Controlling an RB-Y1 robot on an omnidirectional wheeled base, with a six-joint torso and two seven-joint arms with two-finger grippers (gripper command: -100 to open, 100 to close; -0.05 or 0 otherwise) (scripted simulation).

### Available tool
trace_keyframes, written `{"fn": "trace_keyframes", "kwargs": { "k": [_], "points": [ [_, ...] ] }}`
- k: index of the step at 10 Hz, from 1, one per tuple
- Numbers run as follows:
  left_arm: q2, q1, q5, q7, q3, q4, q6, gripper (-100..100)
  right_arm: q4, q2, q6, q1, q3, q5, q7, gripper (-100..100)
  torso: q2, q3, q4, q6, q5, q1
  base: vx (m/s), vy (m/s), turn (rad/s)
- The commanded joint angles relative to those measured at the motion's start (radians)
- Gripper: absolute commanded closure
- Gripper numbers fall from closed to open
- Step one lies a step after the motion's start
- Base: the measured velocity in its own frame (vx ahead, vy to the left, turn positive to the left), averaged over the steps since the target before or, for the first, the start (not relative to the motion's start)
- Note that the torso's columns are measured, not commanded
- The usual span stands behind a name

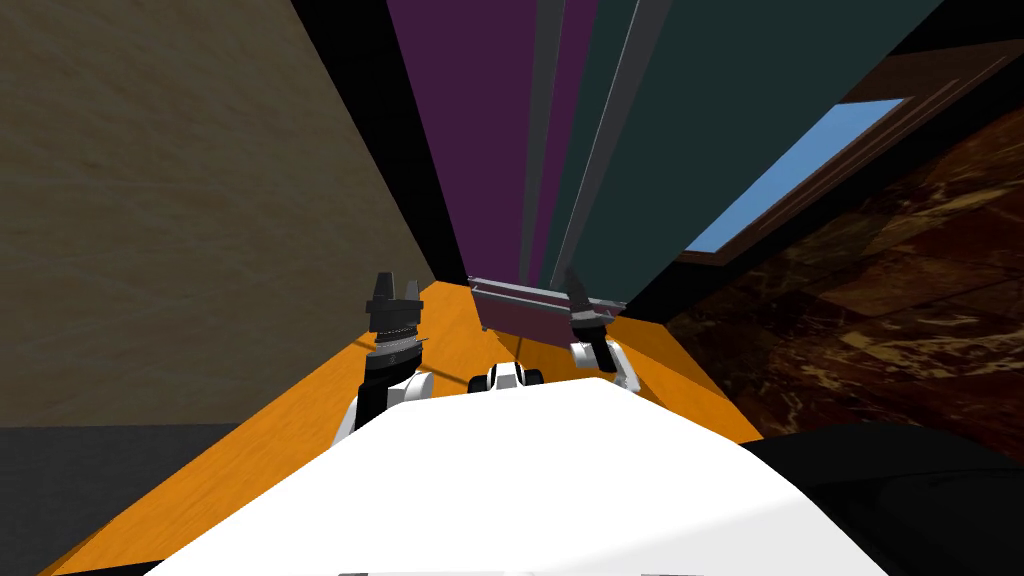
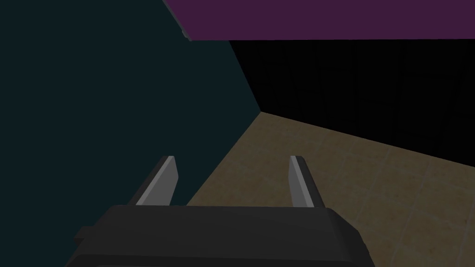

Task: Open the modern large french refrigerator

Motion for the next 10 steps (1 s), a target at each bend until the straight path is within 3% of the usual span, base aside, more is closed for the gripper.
{"fn": "trace_keyframes", "kwargs": {
  "k": [1, 9, 10],
  "points": [
    [0.0, 0.0, 0.0, 0.0, 0.0, 0.0, 0.0, 0, 0.023, -0.005, 0.032, -0.02, 0.005, 0.05, 0.056, -100, 0.0, 0.0, 0.0, 0.0, 0.0, -0.001, 0.029, 0.051, -0.023],
    [0.0, 0.0, 0.0, 0.0, 0.0, 0.0, 0.0, 0, 0.132, -0.015, 0.15, -0.11, 0.036, 0.255, 0.259, -100, 0.001, 0.0, 0.0, 0.0, 0.0, -0.002, 0.031, 0.053, -0.059],
    [0.0, 0.0, 0.0, 0.0, 0.0, 0.0, 0.0, 0, 0.132, -0.015, 0.15, -0.11, 0.036, 0.257, 0.266, -100, 0.001, 0.0, 0.0, 0.0, 0.0, -0.001, 0.028, 0.057, -0.033]
  ]
}}
